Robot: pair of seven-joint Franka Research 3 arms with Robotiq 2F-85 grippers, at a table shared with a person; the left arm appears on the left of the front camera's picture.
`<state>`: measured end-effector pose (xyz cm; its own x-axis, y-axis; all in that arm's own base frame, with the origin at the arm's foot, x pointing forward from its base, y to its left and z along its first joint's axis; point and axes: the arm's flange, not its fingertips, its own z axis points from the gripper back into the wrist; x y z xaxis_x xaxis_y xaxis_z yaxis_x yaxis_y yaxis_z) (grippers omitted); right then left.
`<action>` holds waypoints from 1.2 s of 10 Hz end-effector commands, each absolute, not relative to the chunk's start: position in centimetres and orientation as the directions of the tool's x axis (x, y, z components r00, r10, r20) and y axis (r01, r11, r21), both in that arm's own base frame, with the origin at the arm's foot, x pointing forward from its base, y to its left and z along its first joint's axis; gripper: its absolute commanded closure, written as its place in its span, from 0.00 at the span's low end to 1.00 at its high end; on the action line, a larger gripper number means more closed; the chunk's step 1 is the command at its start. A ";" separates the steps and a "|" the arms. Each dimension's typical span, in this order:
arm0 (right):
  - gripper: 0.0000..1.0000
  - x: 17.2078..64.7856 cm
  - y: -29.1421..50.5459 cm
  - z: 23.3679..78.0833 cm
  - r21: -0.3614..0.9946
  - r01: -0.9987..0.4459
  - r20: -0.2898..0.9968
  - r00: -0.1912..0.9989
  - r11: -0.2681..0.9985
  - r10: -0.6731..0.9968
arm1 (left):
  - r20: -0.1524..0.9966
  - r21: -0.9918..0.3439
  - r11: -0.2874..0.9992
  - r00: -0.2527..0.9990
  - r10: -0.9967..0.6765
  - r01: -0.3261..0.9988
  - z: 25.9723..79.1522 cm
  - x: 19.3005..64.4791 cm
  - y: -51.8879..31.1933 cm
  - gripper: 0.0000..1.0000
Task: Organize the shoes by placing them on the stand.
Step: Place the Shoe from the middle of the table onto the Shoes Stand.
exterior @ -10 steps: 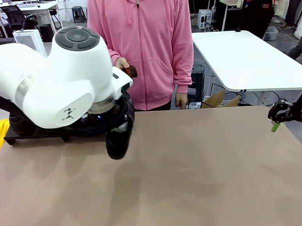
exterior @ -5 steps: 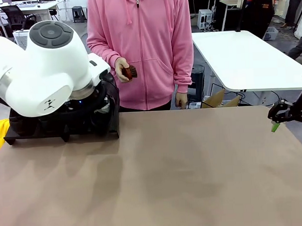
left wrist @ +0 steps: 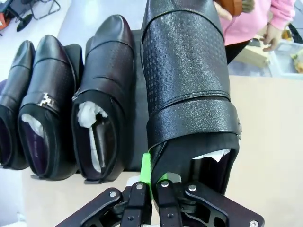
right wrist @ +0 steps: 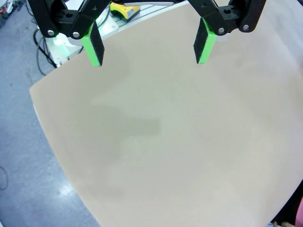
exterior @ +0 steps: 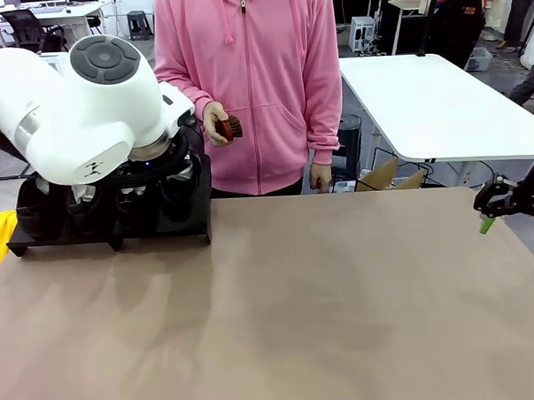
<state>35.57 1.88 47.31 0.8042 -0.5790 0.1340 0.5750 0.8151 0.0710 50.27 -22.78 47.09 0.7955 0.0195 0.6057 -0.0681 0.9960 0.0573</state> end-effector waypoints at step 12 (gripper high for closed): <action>0.00 35.6 1.9 47.4 0.074 0.573 0.136 0.805 0.816 -0.577 | 0.600 0.058 0.993 0.799 0.051 -0.107 43.7 53.4 -22.8 1.00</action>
<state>35.57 1.88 47.31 0.8043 -0.5790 0.1340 0.5749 0.8151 0.0710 52.69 -23.00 43.19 0.8145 0.0475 0.5782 -0.0987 0.9935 0.0574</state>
